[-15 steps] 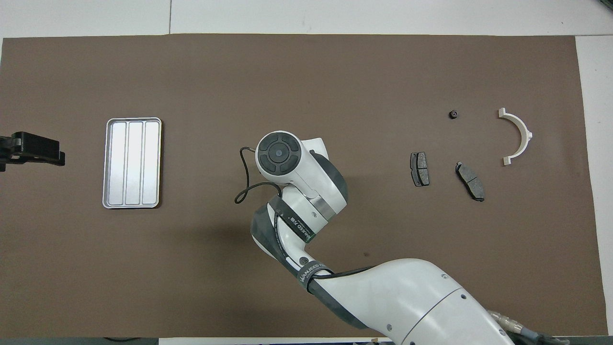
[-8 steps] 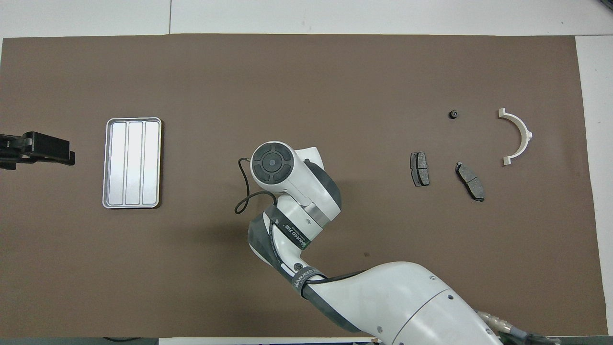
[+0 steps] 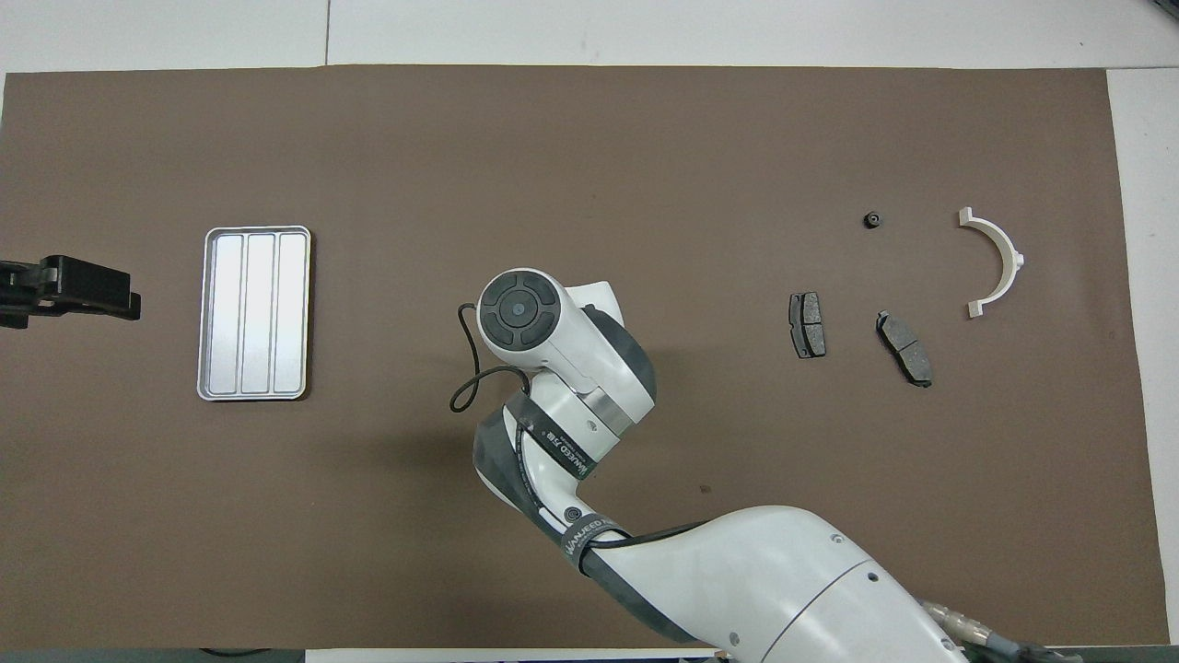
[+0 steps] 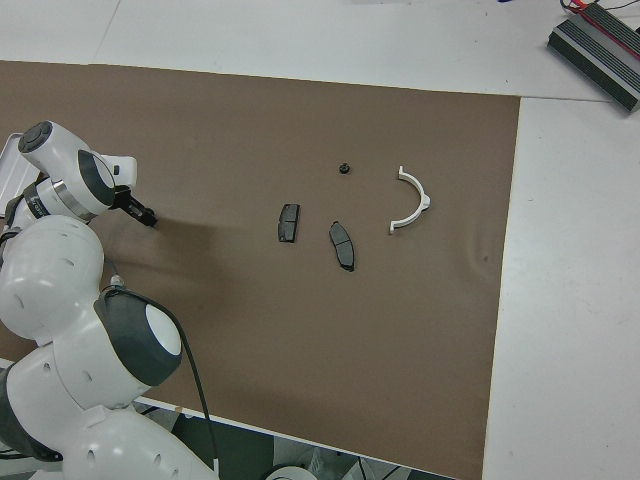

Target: Place bearing gear from tray to pile

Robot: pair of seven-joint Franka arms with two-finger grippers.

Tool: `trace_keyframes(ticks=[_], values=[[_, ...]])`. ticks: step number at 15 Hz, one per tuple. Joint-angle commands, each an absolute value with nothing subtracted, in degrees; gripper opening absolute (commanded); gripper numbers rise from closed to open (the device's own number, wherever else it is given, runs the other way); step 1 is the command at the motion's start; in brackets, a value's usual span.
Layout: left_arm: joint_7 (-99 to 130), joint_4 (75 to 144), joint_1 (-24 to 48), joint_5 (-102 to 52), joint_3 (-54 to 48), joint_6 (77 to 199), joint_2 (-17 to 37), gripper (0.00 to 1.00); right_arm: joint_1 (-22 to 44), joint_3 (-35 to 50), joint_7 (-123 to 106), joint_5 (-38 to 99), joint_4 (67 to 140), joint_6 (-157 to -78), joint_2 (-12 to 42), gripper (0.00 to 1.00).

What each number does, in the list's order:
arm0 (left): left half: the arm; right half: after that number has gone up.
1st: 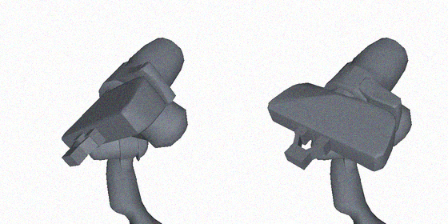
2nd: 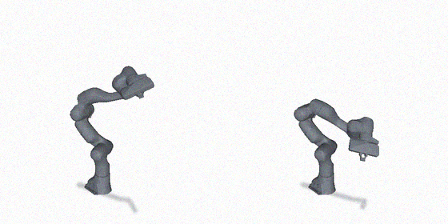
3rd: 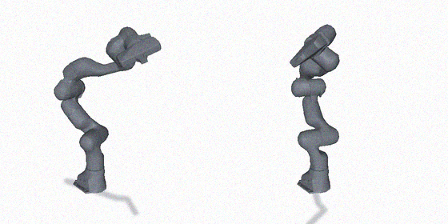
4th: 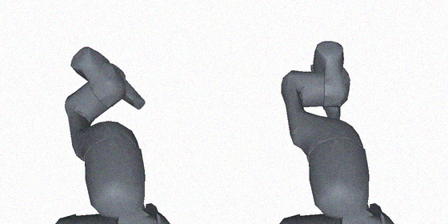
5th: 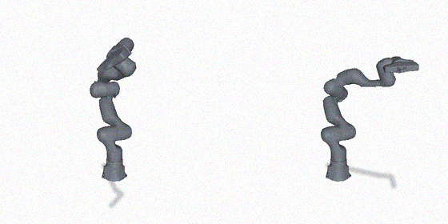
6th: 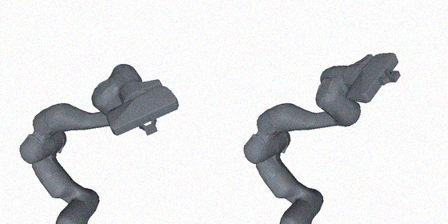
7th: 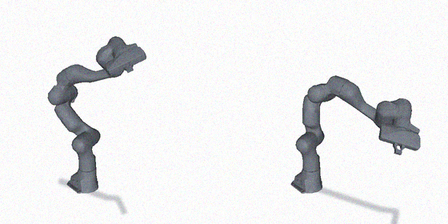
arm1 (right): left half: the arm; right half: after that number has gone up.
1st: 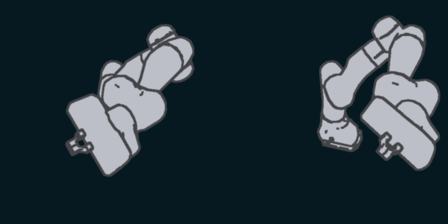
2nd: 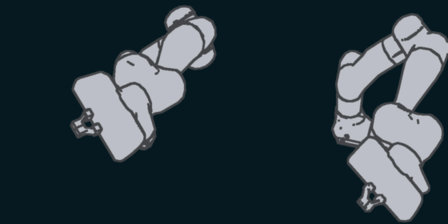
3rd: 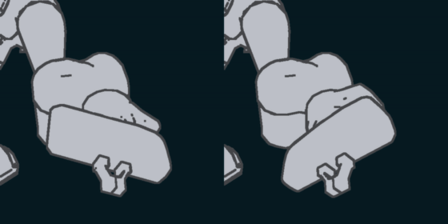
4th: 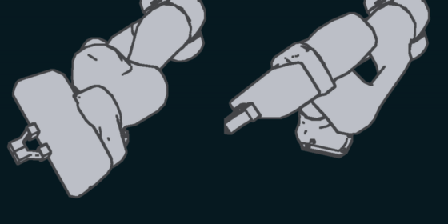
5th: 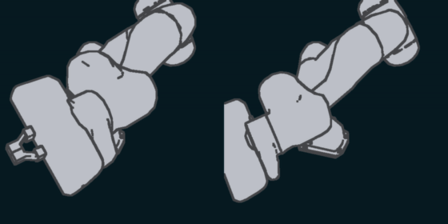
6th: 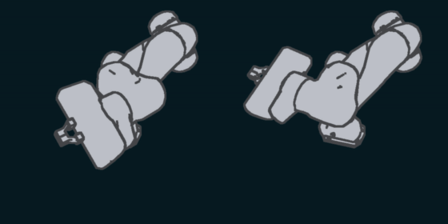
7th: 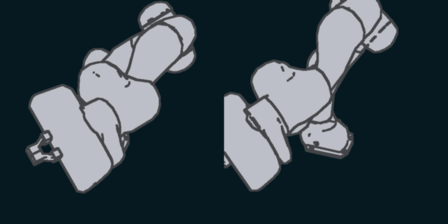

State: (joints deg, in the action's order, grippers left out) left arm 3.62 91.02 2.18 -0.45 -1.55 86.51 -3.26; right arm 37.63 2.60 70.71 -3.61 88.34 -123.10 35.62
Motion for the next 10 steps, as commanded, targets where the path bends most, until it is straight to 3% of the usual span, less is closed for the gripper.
trace_keyframes(ticks=[1,5,8,10], values=[[2.9,93.3,2.5,-1.1,-1.0,87.3,-5.3,1.0,36.8,2.8,71.5,-3.9,88.5,-123.3,36.4,0.0],[2.7,93.4,2.6,-1.1,-1.1,87.2,-5.4,1.0,36.0,2.6,70.8,-4.5,88.0,-121.6,35.9,0.0],[2.7,93.4,2.7,-1.1,-1.1,87.2,-5.4,1.0,29.7,2.5,58.7,-4.3,81.5,-110.9,34.1,0.0],[2.9,93.4,2.8,-1.1,-1.1,87.4,-5.4,1.0,23.8,2.6,46.6,-4.1,80.7,-107.9,31.7,0.0]])
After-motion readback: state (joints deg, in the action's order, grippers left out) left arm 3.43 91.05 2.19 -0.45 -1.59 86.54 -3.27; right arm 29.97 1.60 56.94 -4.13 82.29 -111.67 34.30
